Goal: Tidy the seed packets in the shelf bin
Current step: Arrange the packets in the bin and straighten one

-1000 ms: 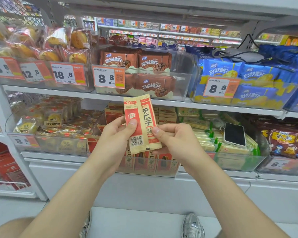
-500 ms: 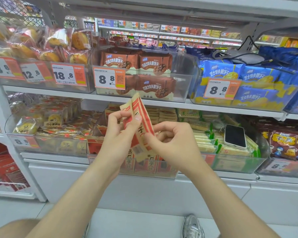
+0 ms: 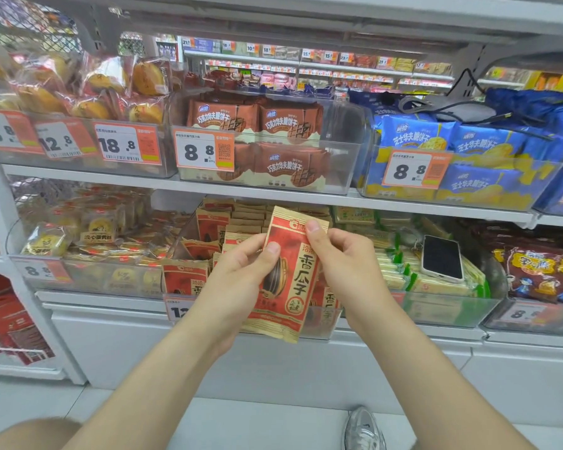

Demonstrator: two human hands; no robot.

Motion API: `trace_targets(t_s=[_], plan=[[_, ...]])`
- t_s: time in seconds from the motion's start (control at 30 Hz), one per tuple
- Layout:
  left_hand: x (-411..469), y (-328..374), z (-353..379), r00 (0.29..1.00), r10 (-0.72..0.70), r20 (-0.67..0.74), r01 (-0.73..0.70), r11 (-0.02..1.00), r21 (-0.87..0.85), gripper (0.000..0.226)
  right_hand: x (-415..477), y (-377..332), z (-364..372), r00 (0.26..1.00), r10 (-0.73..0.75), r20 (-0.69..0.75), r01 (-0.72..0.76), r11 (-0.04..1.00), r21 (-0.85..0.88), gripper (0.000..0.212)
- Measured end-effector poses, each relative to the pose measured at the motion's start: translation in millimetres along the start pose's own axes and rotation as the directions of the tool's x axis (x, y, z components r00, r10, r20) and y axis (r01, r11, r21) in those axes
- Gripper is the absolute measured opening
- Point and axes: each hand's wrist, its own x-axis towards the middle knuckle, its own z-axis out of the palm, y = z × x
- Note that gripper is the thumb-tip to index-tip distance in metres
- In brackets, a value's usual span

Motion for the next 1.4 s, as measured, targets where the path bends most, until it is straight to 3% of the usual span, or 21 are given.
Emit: trace_targets(t_s=[0.1, 0.23, 0.37, 0.47, 0.57, 0.67, 0.77, 0.8, 0.9, 1.0, 1.27, 1.4], plan=[[1, 1, -1, 0.999, 0.014, 0.032, -0.015, 1.0, 0.02, 0.028, -2, -2, 2, 0.991, -0.114, -0.075, 0.113, 0.993, -0.011, 0.048], [1, 1, -7, 0.989, 0.014, 0.149, -0.05, 0.969, 0.242, 0.028, 3, 0, -1, 0.946, -0.215, -0.244, 0.211, 0.977, -0.04, 0.052], [3, -1, -15, 0.984, 0.007, 0.176, -0.071, 0.93, 0.361, 0.028, 1, -6, -2, 0.962, -0.18, -0.205, 0.19, 0.981, 0.031, 0.047], [5, 6, -23, 0.991, 0.07, 0.117, -0.109, 0.924, 0.368, 0.028, 0, -14, -2, 0.985, -0.169, -0.037, 0.172, 0.982, 0.084, 0.025], [11, 17, -36, 0.981, 0.182, 0.07, -0.192, 0.851, 0.489, 0.027, 1, -13, 6, 0.975, -0.199, 0.097, 0.2, 0.98, 0.0, 0.028], [22, 25, -61, 0.96, 0.264, -0.095, -0.158, 0.788, 0.595, 0.029, 7, -9, 21, 0.971, -0.229, -0.068, 0.229, 0.973, -0.018, 0.029], [35, 25, -100, 0.868, 0.356, -0.346, -0.045, 0.751, 0.659, 0.006, 10, -11, 40, 0.935, -0.262, -0.238, 0.257, 0.965, -0.051, 0.039], [39, 22, -114, 0.847, 0.372, -0.381, 0.024, 0.688, 0.725, 0.016, 11, -13, 47, 0.925, -0.286, -0.25, 0.274, 0.958, -0.08, 0.041], [54, 13, -147, 0.902, 0.281, -0.329, 0.165, 0.479, 0.862, 0.031, 17, -15, 71, 0.914, -0.362, -0.183, 0.337, 0.929, -0.152, 0.04], [65, 15, -158, 0.961, 0.174, -0.214, 0.154, 0.304, 0.94, 0.027, 27, -13, 90, 0.891, -0.452, -0.04, 0.44, 0.882, -0.168, 0.034], [90, 12, -171, 0.982, 0.027, -0.186, 0.178, 0.185, 0.967, 0.008, 68, 17, 123, 0.861, -0.428, 0.275, 0.502, 0.802, -0.324, 0.027], [99, 19, -164, 0.981, 0.004, -0.192, 0.191, 0.104, 0.976, 0.02, 80, 30, 132, 0.832, -0.441, 0.335, 0.548, 0.745, -0.379, 0.025]])
